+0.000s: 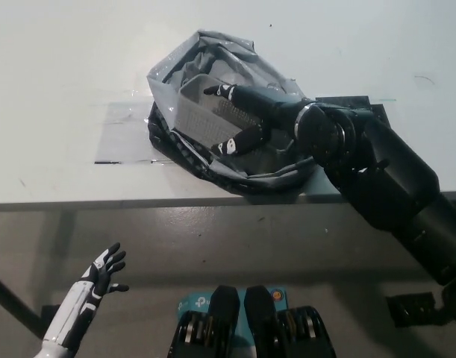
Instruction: Use the right hand to pick up a small rectangular container and put it into a plastic bag and lift the bag
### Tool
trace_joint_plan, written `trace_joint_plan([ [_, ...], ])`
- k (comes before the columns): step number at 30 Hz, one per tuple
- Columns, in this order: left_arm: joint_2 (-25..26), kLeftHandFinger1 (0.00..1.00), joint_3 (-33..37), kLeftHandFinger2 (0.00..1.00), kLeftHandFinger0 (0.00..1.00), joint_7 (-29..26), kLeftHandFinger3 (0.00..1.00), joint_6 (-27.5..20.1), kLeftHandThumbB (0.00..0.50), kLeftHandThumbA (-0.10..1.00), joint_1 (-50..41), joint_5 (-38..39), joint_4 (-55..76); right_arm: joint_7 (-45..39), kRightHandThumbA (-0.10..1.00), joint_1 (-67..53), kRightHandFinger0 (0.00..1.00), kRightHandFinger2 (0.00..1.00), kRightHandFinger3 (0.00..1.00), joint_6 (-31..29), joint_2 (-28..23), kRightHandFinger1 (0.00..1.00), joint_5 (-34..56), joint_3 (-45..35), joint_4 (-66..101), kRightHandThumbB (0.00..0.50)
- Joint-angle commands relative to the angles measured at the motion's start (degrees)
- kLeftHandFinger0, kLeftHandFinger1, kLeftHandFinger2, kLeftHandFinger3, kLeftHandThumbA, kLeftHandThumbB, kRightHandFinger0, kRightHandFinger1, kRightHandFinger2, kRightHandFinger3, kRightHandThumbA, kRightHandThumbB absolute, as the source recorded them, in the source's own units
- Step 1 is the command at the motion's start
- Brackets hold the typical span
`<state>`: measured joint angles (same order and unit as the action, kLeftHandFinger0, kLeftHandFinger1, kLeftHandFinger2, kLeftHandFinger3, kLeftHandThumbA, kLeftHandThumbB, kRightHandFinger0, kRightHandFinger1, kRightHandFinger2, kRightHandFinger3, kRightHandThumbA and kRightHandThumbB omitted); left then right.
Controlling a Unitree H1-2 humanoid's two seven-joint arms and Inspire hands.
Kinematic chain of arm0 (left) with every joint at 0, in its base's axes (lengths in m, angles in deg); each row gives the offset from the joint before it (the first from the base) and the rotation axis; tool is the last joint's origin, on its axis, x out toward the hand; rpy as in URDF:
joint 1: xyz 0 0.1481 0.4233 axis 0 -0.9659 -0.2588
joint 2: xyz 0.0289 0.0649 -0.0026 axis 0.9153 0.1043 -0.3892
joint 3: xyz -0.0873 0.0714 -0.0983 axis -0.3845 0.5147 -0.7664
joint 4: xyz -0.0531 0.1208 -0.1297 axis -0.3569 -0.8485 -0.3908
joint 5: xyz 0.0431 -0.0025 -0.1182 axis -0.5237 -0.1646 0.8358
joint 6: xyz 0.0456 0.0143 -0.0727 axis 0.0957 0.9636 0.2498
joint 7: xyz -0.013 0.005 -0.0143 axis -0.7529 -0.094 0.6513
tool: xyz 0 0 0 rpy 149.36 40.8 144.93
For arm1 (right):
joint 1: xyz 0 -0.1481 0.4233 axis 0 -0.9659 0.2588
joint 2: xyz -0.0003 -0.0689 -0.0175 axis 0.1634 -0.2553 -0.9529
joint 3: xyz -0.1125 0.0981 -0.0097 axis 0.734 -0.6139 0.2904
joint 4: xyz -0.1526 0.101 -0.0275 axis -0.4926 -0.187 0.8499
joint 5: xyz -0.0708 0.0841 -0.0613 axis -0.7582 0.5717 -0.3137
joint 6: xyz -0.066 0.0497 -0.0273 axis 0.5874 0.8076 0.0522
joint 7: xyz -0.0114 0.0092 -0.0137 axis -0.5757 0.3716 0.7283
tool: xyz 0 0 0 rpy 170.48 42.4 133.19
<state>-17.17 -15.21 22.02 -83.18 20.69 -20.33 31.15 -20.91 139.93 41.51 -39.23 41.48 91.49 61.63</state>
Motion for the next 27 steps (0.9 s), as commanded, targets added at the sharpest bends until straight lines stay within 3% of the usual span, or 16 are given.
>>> trace_joint_plan([
  [1,1.48,0.93,-0.06,1.00,0.75,0.39,1.00,-1.81,0.438,1.00,-0.04,-0.40,1.44,-1.16,0.77,3.27,1.00,1.00,1.00,-0.91,-0.39,1.00,-2.95,0.13,2.53,0.391],
  [12,1.67,0.92,-0.21,1.00,0.74,0.17,1.00,-2.59,0.430,1.00,-0.24,-0.80,1.25,0.46,0.81,3.84,1.00,1.00,1.00,-2.23,0.73,1.00,-4.95,-0.46,1.74,0.390],
  [14,1.74,0.91,-0.19,1.00,0.73,-0.10,1.00,-3.17,0.429,1.00,-0.36,-1.46,1.10,1.47,0.83,4.17,1.00,1.00,1.00,-3.09,0.96,1.00,-5.96,-0.25,1.76,0.370],
  [20,1.85,0.90,-0.33,1.00,0.72,-0.09,1.00,-3.29,0.421,1.00,-0.10,-1.73,1.09,4.72,0.78,4.99,1.00,1.00,1.00,-3.97,1.98,1.00,-7.70,-1.00,0.73,0.364],
  [24,1.89,0.90,-0.17,1.00,0.73,0.12,1.00,-3.46,0.409,1.00,-0.80,-1.82,1.20,16.24,0.73,5.27,1.00,1.00,1.00,-7.21,2.53,1.00,-13.63,-0.78,-0.57,0.366],
  [27,1.53,0.90,-0.23,1.00,0.73,0.35,1.00,-2.41,0.423,1.00,-1.01,-0.94,1.60,26.47,0.72,6.17,1.00,1.00,1.00,-11.50,2.78,1.00,-15.36,-3.05,-1.79,0.335],
])
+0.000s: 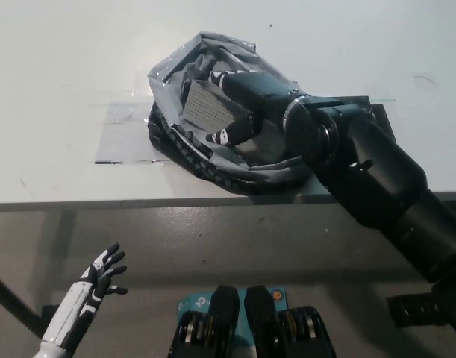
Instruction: Use the right hand to pick up a small rectangular container and put it into a plastic bag and lift the bag
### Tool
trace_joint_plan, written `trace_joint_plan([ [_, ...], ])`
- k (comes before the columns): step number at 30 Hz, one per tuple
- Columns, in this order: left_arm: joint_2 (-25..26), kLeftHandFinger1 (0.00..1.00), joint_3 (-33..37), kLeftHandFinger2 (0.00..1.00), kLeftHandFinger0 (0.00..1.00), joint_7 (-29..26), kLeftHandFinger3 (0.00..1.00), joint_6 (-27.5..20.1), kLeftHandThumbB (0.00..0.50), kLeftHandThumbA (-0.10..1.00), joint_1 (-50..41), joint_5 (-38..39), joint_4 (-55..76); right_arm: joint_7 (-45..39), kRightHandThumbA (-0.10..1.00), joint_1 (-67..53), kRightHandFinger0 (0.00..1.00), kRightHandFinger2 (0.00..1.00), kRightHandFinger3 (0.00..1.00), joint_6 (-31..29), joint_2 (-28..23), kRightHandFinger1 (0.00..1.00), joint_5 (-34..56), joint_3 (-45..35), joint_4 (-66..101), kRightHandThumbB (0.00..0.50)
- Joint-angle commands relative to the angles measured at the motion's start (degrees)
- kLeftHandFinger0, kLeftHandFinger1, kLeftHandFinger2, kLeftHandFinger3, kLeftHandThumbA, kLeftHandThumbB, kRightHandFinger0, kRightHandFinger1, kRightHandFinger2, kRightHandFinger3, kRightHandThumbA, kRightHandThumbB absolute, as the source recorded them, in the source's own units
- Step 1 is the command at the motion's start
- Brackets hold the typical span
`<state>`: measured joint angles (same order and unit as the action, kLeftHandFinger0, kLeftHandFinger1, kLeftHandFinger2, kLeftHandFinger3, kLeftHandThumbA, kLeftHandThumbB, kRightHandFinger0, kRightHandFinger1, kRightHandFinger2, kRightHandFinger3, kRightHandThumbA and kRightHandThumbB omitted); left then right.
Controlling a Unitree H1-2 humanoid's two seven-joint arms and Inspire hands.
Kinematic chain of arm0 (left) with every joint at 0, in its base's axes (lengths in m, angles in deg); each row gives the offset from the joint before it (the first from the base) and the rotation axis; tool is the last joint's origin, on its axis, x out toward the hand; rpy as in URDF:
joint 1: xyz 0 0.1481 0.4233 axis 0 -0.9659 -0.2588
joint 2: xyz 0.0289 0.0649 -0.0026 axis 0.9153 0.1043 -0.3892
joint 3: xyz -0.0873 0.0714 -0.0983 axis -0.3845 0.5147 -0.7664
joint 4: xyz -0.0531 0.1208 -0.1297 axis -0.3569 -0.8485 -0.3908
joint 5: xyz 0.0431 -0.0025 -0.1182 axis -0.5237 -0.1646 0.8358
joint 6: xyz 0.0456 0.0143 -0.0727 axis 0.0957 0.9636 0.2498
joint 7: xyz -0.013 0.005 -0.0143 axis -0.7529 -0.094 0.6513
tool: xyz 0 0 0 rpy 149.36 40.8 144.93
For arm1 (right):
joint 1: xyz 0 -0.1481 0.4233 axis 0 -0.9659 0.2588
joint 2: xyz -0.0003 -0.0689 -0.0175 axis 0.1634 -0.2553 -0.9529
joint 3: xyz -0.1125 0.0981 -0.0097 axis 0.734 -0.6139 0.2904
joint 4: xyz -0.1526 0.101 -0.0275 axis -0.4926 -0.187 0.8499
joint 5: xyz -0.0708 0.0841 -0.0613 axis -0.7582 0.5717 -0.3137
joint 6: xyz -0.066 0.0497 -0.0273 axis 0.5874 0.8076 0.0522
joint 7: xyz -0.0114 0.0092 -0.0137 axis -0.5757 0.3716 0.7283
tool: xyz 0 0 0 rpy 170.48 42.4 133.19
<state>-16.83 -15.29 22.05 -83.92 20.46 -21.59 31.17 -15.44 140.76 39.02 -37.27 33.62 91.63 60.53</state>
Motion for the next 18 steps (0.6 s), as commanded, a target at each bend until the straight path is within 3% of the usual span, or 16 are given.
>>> trace_joint_plan([
  [1,1.27,0.91,-0.10,1.00,0.73,0.31,1.00,-1.67,0.421,1.00,-0.69,0.08,1.60,24.39,0.77,6.56,1.00,1.00,1.00,-10.18,0.77,1.00,-7.65,-4.66,-0.20,0.319],
  [3,1.61,0.90,0.11,1.00,0.71,0.22,1.00,-3.65,0.399,1.00,-0.39,-0.66,0.86,26.91,0.83,8.39,1.00,1.00,1.00,-10.19,0.66,1.00,-7.57,-6.87,1.78,0.310],
  [6,1.65,0.89,-0.03,1.00,0.71,-0.03,1.00,-4.22,0.412,1.00,-0.40,-0.85,0.15,26.85,0.79,10.68,1.00,1.00,1.00,-9.38,0.45,1.00,-6.58,-9.50,3.89,0.293],
  [9,1.70,0.88,-0.04,1.00,0.69,-0.19,1.00,-3.77,0.411,1.00,-0.79,-1.33,0.97,26.65,0.77,10.90,1.00,1.00,1.00,-9.19,-0.08,1.00,-6.28,-10.98,5.72,0.316],
  [18,2.32,0.91,-0.15,1.00,0.69,0.32,1.00,-3.30,0.407,1.00,-1.22,-1.25,1.36,25.78,0.75,6.83,1.00,1.00,1.00,-8.16,-2.55,1.00,-7.14,-14.04,10.10,0.306],
])
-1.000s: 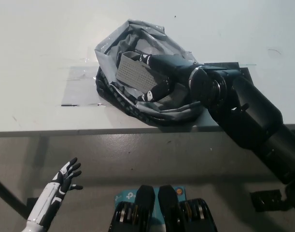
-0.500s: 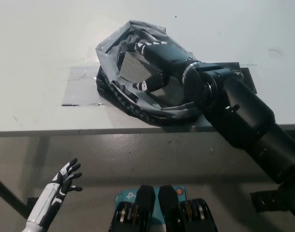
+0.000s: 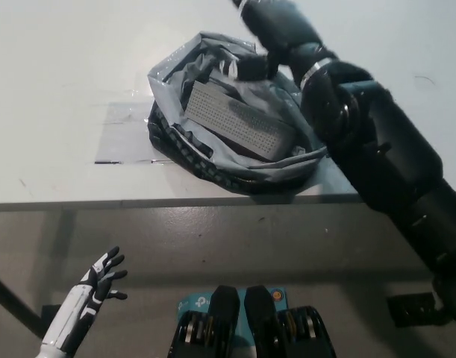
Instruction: Use the right hand to pick up a small rectangular container and put it into a plastic bag and lift the bag
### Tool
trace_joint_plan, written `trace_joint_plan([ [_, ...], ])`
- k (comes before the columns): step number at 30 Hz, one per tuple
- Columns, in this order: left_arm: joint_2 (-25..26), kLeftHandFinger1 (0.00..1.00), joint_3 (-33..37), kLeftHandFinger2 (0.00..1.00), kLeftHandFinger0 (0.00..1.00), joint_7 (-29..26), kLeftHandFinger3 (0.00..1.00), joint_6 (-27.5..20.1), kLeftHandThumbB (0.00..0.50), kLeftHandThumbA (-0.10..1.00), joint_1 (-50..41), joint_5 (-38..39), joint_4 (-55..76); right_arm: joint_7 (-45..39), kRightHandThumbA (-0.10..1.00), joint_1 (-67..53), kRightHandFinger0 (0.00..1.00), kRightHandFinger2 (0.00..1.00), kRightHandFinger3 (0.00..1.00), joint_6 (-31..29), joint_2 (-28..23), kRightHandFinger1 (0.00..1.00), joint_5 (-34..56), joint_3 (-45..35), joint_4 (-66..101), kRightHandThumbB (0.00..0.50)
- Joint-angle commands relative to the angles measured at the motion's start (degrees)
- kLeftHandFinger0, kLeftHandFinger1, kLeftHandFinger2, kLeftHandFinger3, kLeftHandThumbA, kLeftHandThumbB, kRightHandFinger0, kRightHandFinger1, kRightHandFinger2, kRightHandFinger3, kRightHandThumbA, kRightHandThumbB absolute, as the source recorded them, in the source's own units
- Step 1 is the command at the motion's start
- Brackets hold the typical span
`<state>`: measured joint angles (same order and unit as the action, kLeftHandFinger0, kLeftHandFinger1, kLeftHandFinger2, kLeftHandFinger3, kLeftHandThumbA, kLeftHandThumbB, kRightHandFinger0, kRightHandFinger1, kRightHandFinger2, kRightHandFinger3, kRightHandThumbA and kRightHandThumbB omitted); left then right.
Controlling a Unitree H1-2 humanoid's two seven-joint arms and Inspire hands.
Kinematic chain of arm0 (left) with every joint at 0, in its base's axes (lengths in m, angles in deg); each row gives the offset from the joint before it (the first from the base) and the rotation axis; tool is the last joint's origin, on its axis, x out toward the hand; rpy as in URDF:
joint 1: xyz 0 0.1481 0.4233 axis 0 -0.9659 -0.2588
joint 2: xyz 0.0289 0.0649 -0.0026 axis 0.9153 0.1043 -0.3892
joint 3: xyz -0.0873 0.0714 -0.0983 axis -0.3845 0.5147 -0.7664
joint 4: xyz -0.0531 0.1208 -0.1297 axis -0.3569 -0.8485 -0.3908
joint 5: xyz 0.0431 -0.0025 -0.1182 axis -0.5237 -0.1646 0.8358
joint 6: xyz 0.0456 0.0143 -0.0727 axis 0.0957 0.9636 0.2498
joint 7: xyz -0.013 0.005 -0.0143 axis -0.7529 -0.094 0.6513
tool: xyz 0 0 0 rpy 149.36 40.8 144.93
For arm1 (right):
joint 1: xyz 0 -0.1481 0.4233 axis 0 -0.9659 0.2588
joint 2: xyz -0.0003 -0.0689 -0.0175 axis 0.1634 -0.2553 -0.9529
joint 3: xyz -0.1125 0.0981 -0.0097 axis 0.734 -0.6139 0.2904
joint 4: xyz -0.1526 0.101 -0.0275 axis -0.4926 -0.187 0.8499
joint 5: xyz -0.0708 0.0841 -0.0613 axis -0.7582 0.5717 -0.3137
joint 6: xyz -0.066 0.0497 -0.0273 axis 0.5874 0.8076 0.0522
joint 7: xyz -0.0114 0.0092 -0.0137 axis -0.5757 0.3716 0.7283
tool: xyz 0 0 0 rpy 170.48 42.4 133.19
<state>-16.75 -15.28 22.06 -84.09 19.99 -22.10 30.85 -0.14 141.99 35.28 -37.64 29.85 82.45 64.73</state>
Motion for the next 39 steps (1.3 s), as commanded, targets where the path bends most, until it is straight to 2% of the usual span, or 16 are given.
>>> trace_joint_plan([
  [1,2.26,0.91,-0.13,1.00,0.69,0.28,1.00,-2.97,0.406,1.00,-0.66,-0.94,1.69,10.40,0.75,5.13,1.00,1.00,1.00,-4.37,-2.96,1.00,-2.83,-5.92,6.03,0.303],
  [2,2.27,0.91,-0.13,1.00,0.69,0.26,1.00,-3.00,0.405,1.00,-0.62,-0.97,1.64,10.40,0.75,5.04,1.00,1.00,1.00,-4.45,-3.09,1.00,-2.78,-6.22,6.03,0.301],
  [3,2.30,0.91,-0.09,1.00,0.69,0.20,1.00,-3.30,0.410,1.00,-0.56,-1.11,1.35,10.19,0.80,4.75,1.00,1.00,1.00,-4.55,-3.68,1.00,-2.59,-6.87,5.86,0.300],
  [8,2.25,0.91,0.03,1.00,0.68,0.06,1.00,-4.19,0.405,1.00,-0.72,-1.22,0.76,9.53,0.82,3.42,1.00,1.00,1.00,-5.44,-4.79,1.00,-1.88,-8.17,4.25,0.321],
  [11,2.10,0.91,0.15,1.00,0.68,-0.07,1.00,-3.96,0.389,1.00,-1.25,-1.58,1.19,6.75,0.84,1.22,1.00,1.00,1.00,-2.79,-4.87,1.00,-1.15,-8.50,3.52,0.325],
  [13,1.96,0.90,0.04,1.00,0.68,-0.27,1.00,-4.00,0.399,1.00,-1.24,-1.59,0.88,5.62,0.78,0.30,1.00,1.00,1.00,-3.39,-4.68,1.00,1.02,-9.20,2.10,0.307],
  [19,1.90,0.90,-0.06,1.00,0.68,-0.37,1.00,-4.23,0.399,1.00,-1.10,-1.88,1.02,4.44,0.68,-1.24,1.00,1.00,1.00,-5.40,-4.35,1.00,3.87,-9.70,-3.20,0.316],
  [23,1.87,0.90,-0.15,1.00,0.67,-0.41,1.00,-4.24,0.417,1.00,-0.26,-1.95,0.55,3.29,0.71,-0.68,1.00,1.00,1.00,-5.84,-4.12,1.00,5.04,-9.39,-7.77,0.305],
  [25,1.84,0.89,-0.11,1.00,0.67,-0.27,1.00,-4.00,0.411,1.00,-0.11,-1.79,0.74,2.43,0.75,-0.84,1.00,1.00,1.00,-6.01,-3.64,1.00,6.63,-9.79,-9.63,0.324],
  [27,1.96,0.89,-0.10,1.00,0.66,-0.20,1.00,-4.15,0.397,1.00,0.11,-1.82,0.72,0.26,0.79,-0.92,1.00,1.00,1.00,-4.73,-3.44,1.00,7.53,-9.69,-9.72,0.304],
  [31,1.97,0.90,-0.09,1.00,0.67,-0.10,1.00,-3.89,0.391,1.00,0.38,-1.74,0.67,-2.78,0.84,-0.75,1.00,1.00,1.00,-2.83,-2.78,1.00,8.82,-9.25,-11.54,0.337],
  [38,2.19,0.90,-0.19,1.00,0.67,-0.02,1.00,-3.87,0.396,1.00,1.36,-1.69,0.23,-5.32,0.83,0.98,1.00,1.00,1.00,-0.74,-2.04,1.00,11.59,-10.52,-14.90,0.356],
  [39,2.27,0.90,-0.27,1.00,0.67,-0.05,1.00,-3.79,0.412,1.00,1.68,-1.73,0.25,-5.82,0.83,1.54,1.00,1.00,1.00,0.09,-2.01,1.00,12.15,-10.92,-15.46,0.368],
])
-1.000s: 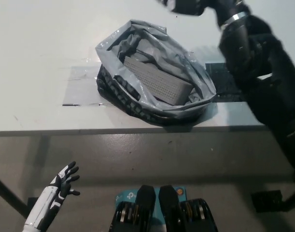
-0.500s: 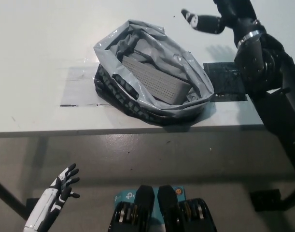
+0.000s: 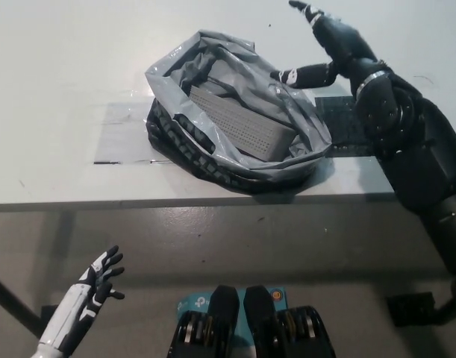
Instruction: Use the right hand to pick up a small rectangular container and put it into a plastic bag and lift the bag
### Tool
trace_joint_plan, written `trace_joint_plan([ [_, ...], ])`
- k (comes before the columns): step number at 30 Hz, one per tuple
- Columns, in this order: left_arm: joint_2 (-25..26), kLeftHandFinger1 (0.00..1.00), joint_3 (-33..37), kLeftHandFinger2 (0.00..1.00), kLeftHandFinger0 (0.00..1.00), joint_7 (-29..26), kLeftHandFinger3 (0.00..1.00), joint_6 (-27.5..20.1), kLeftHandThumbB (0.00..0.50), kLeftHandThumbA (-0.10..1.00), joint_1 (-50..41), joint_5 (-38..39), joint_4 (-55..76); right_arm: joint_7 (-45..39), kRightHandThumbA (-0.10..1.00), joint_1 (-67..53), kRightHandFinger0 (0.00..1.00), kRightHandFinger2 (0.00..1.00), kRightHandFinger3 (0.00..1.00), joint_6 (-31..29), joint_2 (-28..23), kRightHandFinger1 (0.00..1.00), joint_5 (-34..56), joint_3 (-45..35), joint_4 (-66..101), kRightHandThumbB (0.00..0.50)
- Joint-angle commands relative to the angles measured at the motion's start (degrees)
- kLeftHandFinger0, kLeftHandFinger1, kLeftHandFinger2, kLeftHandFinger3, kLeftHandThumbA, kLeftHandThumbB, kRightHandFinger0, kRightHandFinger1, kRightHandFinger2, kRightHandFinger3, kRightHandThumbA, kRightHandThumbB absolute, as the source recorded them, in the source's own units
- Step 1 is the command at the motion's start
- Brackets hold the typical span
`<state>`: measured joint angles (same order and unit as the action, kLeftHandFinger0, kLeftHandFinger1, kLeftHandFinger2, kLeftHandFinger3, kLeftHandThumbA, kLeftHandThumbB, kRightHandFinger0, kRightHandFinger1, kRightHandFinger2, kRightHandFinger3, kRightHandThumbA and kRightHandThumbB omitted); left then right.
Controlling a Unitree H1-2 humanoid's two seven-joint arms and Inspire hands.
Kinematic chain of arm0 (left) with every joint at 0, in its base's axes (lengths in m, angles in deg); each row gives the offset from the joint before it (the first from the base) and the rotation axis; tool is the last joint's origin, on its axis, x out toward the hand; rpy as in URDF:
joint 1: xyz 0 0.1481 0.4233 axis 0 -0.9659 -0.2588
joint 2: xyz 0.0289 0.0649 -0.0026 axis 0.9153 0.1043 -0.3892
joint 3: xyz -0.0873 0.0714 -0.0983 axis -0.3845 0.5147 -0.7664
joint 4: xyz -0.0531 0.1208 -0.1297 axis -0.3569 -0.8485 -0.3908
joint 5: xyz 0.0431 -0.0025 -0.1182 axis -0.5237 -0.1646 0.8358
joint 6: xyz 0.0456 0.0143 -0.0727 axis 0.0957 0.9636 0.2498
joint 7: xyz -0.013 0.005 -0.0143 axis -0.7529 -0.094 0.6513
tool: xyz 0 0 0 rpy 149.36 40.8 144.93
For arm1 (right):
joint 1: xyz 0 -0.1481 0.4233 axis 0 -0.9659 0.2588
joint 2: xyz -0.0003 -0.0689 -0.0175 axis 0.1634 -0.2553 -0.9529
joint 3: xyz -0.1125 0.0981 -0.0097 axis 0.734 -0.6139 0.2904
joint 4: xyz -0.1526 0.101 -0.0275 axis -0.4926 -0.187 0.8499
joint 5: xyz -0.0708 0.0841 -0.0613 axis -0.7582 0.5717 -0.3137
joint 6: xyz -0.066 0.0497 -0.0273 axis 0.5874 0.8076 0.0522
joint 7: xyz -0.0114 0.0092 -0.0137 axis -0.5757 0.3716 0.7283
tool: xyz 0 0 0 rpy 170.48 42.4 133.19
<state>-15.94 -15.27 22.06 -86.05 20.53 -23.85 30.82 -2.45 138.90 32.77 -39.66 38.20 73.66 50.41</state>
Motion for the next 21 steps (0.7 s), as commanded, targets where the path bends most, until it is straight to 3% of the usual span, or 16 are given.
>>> trace_joint_plan([
  [1,1.54,0.90,-0.23,1.00,0.67,-0.21,1.00,-1.99,0.402,1.00,1.58,-0.46,0.17,-3.93,0.82,5.19,1.00,1.00,1.00,2.87,-0.16,1.00,4.22,-2.40,-1.90,0.371],
  [6,1.56,0.91,-0.28,1.00,0.67,-0.25,1.00,-2.39,0.398,1.00,1.51,-0.51,0.07,-5.32,0.81,5.20,1.00,1.00,1.00,4.16,-0.60,1.00,5.02,-2.69,-2.40,0.380],
  [7,1.53,0.92,-0.29,1.00,0.67,-0.25,1.00,-1.86,0.382,1.00,1.37,-0.59,0.58,-5.36,0.81,5.35,1.00,1.00,1.00,4.14,-0.68,1.00,4.98,-2.57,-3.18,0.413],
  [9,1.62,0.92,-0.38,1.00,0.67,-0.18,1.00,-1.22,0.372,1.00,1.11,-0.58,1.23,-5.45,0.81,5.57,1.00,1.00,1.00,3.96,-0.68,1.00,4.99,-2.34,-4.65,0.419],
  [16,1.42,0.91,-0.43,1.00,0.66,-0.42,1.00,-2.12,0.359,1.00,-0.38,-0.77,1.42,-7.11,0.77,4.83,1.00,1.00,1.00,4.39,-0.57,1.00,5.35,-1.57,-6.73,0.414],
  [21,1.70,0.91,-0.67,1.00,0.67,-0.40,1.00,-2.52,0.386,1.00,0.51,-0.59,1.18,-7.19,0.78,5.89,1.00,1.00,1.00,3.08,-0.72,1.00,5.02,-0.95,-9.78,0.416],
])
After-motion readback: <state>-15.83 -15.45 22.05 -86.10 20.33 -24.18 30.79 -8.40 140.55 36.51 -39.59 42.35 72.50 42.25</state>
